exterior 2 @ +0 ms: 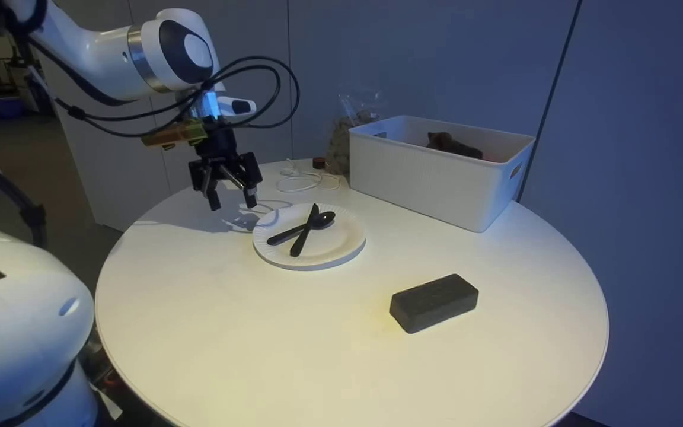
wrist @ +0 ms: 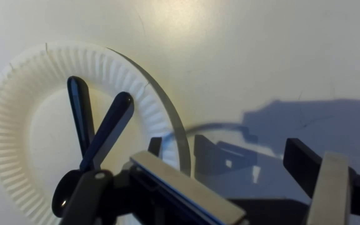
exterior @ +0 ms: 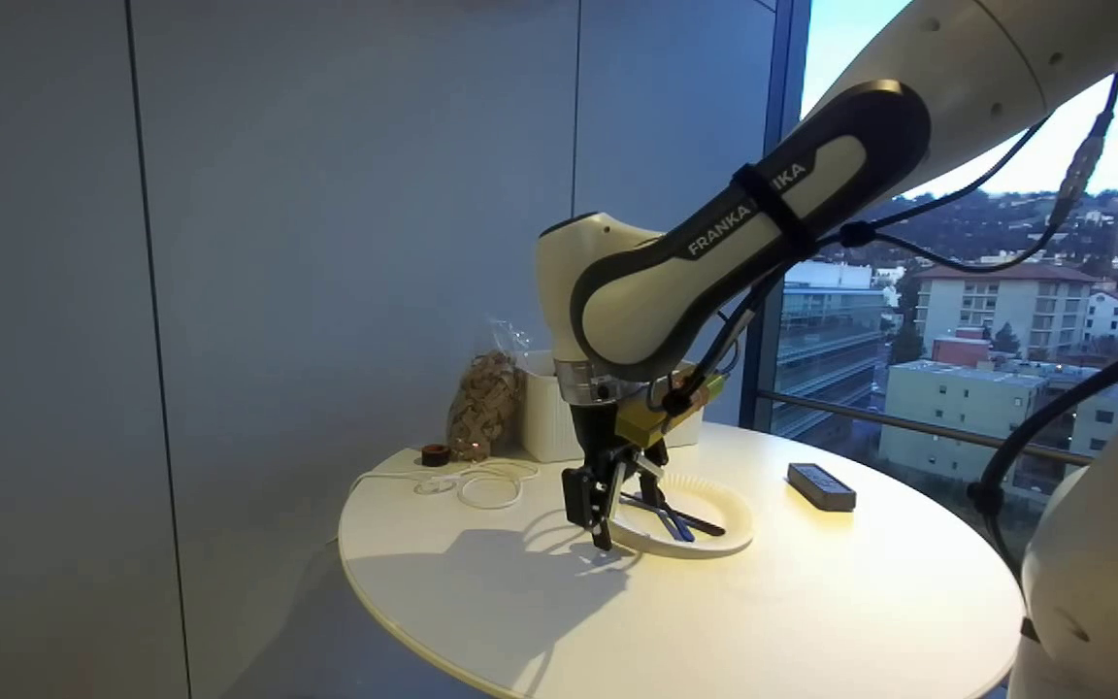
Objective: Put the spoon on the right side of the table then put the knife on the left.
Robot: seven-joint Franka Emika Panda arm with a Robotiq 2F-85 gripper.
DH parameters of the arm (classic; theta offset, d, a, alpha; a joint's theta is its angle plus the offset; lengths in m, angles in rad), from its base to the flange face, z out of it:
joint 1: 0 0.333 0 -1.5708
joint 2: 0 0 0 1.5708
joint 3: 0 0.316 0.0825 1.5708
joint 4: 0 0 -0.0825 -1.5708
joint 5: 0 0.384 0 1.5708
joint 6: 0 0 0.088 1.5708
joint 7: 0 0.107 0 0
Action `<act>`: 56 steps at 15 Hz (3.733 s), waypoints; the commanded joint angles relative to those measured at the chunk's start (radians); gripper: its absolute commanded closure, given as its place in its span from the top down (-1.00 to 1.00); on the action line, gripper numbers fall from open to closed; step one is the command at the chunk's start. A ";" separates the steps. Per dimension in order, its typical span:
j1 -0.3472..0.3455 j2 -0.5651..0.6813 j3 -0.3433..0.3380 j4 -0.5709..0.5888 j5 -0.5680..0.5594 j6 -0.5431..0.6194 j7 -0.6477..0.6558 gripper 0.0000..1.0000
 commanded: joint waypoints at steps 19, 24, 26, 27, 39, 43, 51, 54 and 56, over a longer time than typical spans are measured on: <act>-0.056 0.091 -0.241 0.065 0.241 0.079 0.107 1.00; -0.124 0.057 -0.304 0.051 0.258 0.077 0.128 1.00; -0.136 0.092 -0.317 0.060 0.263 0.078 0.121 1.00; -0.134 0.108 -0.316 0.060 0.265 0.081 0.123 1.00; -0.079 0.175 -0.306 0.051 0.354 0.125 0.077 -0.25; -0.073 0.177 -0.302 0.048 0.361 0.145 0.071 -0.82; -0.089 0.085 -0.249 0.007 0.132 0.148 0.211 -0.88; -0.096 0.019 -0.233 -0.012 0.046 0.130 0.260 -0.87; -0.100 -0.017 -0.222 -0.020 0.021 0.120 0.271 -0.88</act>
